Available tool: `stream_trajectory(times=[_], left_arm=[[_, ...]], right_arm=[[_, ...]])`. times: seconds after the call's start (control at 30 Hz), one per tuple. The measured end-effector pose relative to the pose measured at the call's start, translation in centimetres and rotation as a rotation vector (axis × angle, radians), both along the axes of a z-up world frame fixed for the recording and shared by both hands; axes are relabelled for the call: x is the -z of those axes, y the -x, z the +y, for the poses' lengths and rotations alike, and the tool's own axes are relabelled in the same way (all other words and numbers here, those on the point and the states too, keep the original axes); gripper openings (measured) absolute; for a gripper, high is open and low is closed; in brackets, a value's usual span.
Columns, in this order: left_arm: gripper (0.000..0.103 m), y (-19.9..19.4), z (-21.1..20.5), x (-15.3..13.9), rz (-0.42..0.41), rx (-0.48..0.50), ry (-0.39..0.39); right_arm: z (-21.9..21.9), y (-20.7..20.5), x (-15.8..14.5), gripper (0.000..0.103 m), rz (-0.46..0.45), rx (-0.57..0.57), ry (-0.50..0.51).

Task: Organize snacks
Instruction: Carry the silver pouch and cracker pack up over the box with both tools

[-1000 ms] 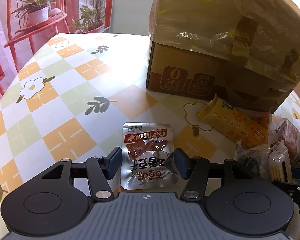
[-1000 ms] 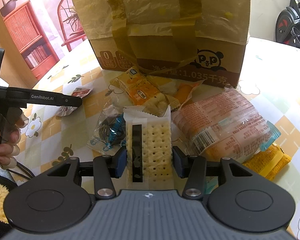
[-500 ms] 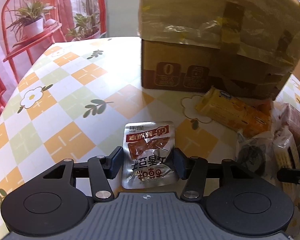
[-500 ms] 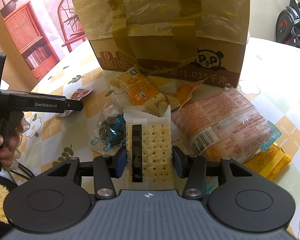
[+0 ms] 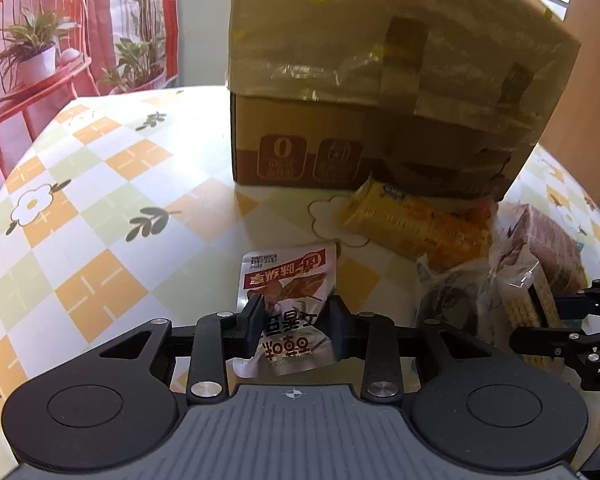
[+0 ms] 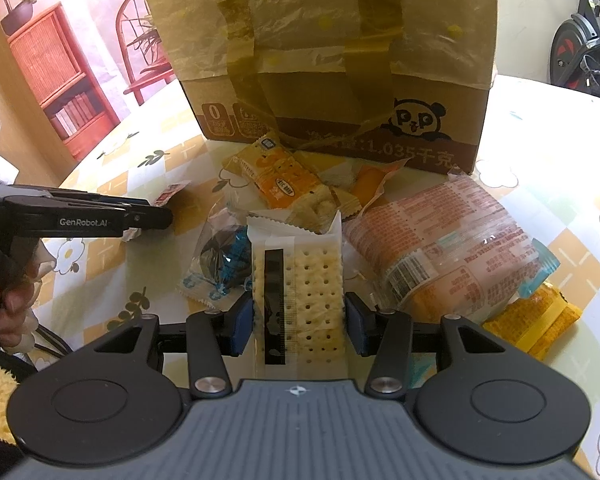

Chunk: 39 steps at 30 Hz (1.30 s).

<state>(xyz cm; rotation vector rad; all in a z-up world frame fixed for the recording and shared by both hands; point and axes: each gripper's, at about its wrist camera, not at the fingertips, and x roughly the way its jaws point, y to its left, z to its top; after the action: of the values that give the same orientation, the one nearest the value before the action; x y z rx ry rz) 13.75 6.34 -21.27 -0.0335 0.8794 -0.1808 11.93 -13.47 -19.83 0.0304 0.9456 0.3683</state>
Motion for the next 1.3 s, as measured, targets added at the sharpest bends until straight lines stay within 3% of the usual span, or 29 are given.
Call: stream_trajectory(times=[0.4,0.83,1.1,1.3], left_arm=[[0.036,0.1,-0.1,-3.9,-0.100,0.038,0.043],[0.036,-1.3,-0.8,-14.8,-0.412,0.099,0.073],[0.037,-6.2,-2.5,-18.7,-0.524,0.103,0.065],[0.037,-9.7,-3.2,-19.8,-0.512,0.094,0.071]], right_arm=[[-0.6,0.0,-2.9,0.049,-0.085,0.002,-0.046],[-1.7,-2.5,-13.0,0.049,-0.364,0.003,-0.096],[-2.8,-5.6,-17.5,0.049,-0.514,0.032,-0.114],[-3.4,-9.1,-18.9,0.049,-0.579,0.069,-0.111]])
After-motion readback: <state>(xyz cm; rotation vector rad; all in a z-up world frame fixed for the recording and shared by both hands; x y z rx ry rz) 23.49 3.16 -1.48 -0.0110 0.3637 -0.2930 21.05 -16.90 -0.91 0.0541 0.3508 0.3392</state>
